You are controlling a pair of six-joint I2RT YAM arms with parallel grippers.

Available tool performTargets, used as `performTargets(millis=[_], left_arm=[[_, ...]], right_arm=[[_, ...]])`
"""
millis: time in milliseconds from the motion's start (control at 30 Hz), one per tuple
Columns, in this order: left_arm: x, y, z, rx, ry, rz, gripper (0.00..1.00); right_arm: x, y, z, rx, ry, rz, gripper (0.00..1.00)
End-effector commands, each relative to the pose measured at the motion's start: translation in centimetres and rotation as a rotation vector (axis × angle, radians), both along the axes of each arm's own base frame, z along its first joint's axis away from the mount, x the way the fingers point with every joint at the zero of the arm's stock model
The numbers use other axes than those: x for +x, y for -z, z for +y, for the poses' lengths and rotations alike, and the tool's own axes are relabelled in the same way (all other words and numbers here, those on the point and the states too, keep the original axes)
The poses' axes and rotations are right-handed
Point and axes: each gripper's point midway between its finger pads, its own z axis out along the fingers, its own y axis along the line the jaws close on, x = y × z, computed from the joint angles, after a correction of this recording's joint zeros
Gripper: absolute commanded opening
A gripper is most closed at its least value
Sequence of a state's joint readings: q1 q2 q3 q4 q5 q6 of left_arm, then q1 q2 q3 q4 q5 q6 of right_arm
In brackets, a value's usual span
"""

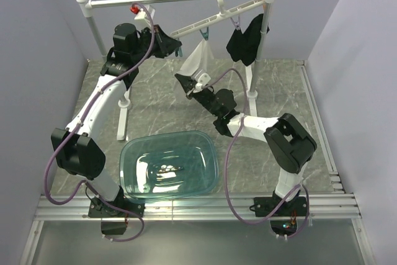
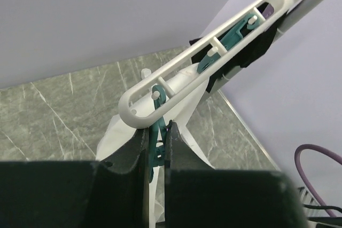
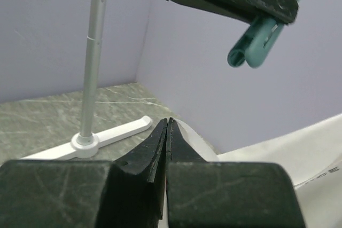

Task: Clip the underwear to the hanger

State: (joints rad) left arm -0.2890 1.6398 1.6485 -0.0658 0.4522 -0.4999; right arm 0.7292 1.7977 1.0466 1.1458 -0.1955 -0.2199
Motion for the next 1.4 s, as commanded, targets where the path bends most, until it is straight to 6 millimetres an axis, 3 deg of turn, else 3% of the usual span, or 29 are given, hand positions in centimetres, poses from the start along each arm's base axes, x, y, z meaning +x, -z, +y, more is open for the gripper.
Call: performTargets(millis=[0, 500, 967, 1367], left_arm=[[-3.6, 3.6, -2.7, 0.119, 0.198, 0.070, 0.00], [-4.8, 5.0, -3.2, 0.199, 0.360, 0.004, 0.00], [-5.0, 5.9, -3.0, 0.244, 0.400, 0.023, 0.00], [-4.5, 6.8, -2.4, 0.308, 0.390, 0.024, 0.00]], right_arm=[[-0.3, -3.1, -0.1, 0.001, 0.036, -0.183, 0.00], [1.6, -5.7, 1.1, -0.038, 0.091, -0.316, 0.00], [1.2, -7.0, 0.1, -0.021, 0.096, -0.360, 0.00], [1.6, -10.2, -1.6, 0.036, 0.125, -0.406, 0.00]])
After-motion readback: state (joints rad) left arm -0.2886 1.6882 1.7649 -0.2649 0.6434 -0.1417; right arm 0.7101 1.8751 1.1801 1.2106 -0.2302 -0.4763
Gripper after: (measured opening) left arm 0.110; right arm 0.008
